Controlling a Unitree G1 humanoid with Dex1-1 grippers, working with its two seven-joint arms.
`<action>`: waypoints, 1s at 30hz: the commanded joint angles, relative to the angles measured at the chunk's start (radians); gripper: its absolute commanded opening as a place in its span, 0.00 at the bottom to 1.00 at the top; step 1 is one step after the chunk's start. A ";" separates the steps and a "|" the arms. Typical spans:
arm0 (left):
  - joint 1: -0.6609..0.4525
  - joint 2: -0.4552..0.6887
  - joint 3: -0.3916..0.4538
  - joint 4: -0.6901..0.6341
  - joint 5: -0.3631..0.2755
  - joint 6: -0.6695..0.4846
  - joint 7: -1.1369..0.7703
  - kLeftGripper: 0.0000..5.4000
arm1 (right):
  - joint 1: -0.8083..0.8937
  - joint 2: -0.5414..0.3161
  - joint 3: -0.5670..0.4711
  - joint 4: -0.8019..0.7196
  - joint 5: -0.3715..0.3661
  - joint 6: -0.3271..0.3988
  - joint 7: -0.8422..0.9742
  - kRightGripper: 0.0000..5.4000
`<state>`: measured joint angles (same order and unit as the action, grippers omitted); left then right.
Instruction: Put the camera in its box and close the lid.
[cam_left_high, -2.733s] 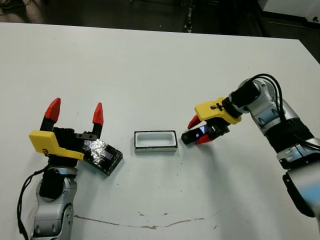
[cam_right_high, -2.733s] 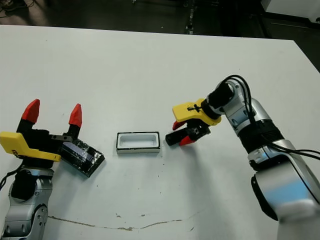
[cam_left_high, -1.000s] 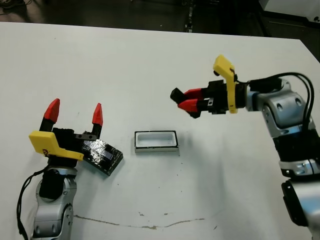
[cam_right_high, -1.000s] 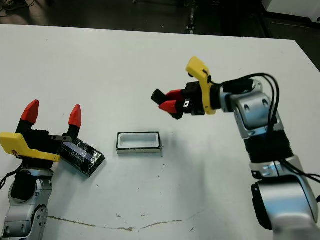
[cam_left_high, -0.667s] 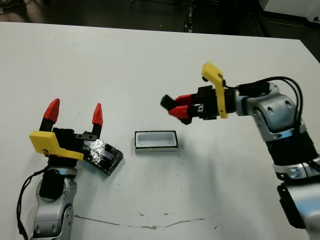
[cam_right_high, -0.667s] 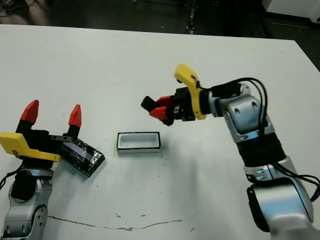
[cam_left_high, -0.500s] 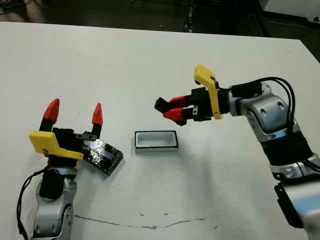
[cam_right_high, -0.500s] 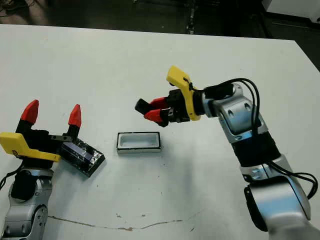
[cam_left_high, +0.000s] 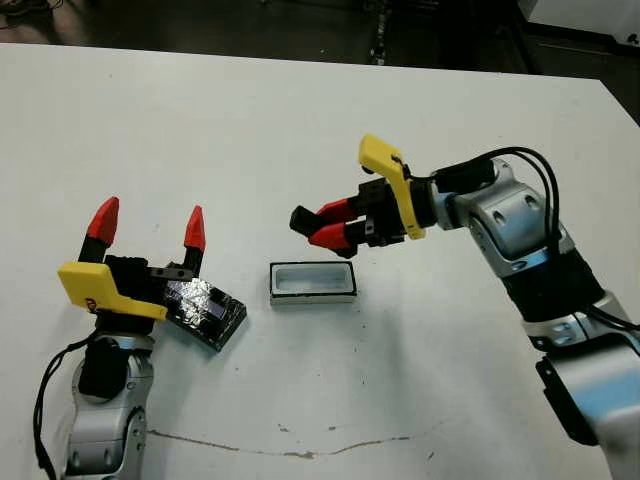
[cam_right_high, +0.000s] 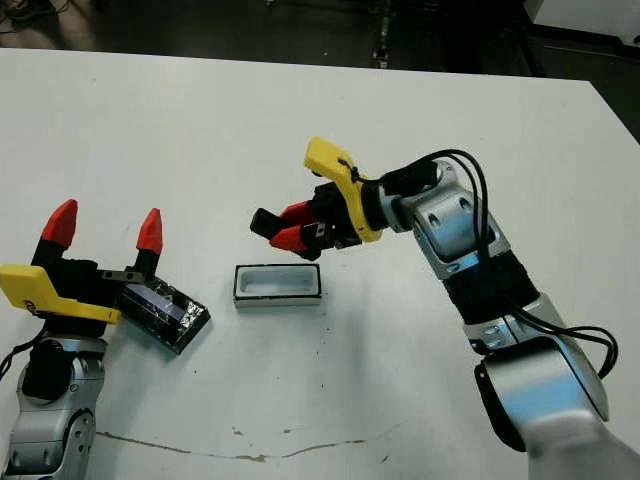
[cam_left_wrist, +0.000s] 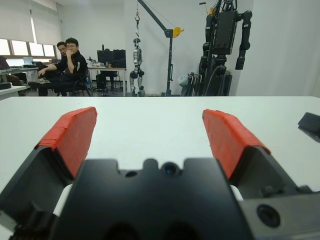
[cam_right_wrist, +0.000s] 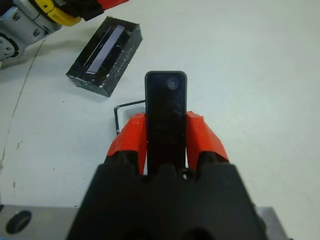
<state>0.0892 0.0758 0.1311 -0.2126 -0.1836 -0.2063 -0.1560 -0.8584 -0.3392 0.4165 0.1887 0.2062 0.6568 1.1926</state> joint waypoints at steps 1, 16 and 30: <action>0.014 0.000 -0.002 0.001 0.007 0.004 0.006 1.00 | -0.007 0.003 0.016 -0.029 -0.004 0.038 -0.010 0.31; 0.011 -0.001 0.000 0.011 -0.004 -0.005 -0.003 1.00 | 0.024 0.026 0.049 -0.036 -0.015 0.010 -0.015 0.31; 0.016 0.000 -0.001 0.011 0.003 -0.010 -0.001 1.00 | 0.031 0.036 0.068 -0.017 -0.038 0.007 -0.028 0.31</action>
<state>0.0894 0.0758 0.1316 -0.2116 -0.1861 -0.2106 -0.1588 -0.8445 -0.3020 0.4823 0.1636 0.1734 0.6660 1.1717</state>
